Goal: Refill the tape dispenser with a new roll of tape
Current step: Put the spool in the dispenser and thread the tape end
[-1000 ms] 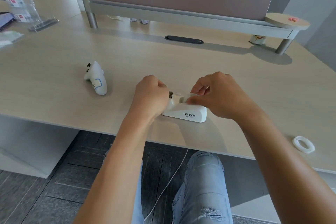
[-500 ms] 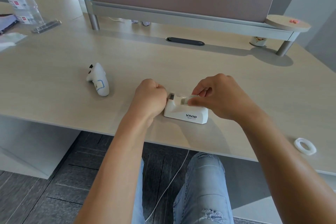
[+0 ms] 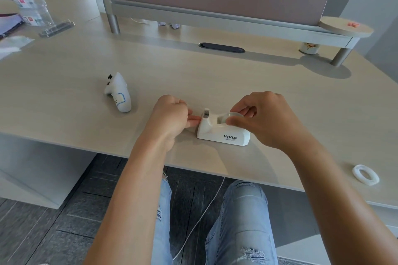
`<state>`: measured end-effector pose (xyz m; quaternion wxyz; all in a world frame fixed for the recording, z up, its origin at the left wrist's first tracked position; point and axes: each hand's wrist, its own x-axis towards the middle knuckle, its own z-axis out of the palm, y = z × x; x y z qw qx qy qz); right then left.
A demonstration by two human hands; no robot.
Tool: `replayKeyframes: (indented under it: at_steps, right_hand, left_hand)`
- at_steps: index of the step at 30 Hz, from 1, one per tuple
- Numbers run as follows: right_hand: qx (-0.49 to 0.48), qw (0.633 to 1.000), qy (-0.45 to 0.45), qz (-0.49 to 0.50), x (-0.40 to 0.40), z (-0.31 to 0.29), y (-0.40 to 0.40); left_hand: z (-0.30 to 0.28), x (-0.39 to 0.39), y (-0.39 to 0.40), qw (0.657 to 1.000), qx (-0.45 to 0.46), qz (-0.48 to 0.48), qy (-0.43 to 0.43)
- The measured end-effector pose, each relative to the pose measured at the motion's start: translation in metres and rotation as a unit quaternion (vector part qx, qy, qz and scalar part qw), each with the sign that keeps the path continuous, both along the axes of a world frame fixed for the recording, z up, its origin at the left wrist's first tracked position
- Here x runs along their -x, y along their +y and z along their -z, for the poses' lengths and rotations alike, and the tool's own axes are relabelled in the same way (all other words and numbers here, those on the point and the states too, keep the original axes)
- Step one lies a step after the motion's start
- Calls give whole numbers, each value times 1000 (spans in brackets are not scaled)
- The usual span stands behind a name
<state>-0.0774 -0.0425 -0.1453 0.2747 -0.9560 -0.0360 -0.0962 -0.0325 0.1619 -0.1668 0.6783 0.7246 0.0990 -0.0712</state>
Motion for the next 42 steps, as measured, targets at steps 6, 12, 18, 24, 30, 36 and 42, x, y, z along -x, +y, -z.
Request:
replayKeyframes:
  at_steps: [6, 12, 18, 24, 30, 36, 42]
  right_hand:
    - [-17, 1000, 24, -7, -4, -7, -3]
    - [-25, 999, 25, -11, -4, -7, -3]
    - [-24, 999, 25, -13, -6, -8, -3]
    - [-8, 1000, 2, -5, 0, -1, 1]
    - [20, 1000, -2, -6, 3, -2, 1]
    - [27, 1000, -3, 0, 4, -1, 2]
    - [30, 1000, -3, 8, 5, -1, 3]
  left_hand:
    - [0, 0, 1, 1000, 12, -1, 9]
    - [-1, 3, 2, 998, 50, -6, 23]
    - [-1, 4, 3, 995, 88, -12, 41]
    - [4, 3, 5, 994, 86, -27, 54]
    - [13, 2, 6, 999, -1, -19, 50]
    - [15, 2, 9, 995, -96, -5, 38]
    - [14, 11, 18, 981, -165, -65, -77]
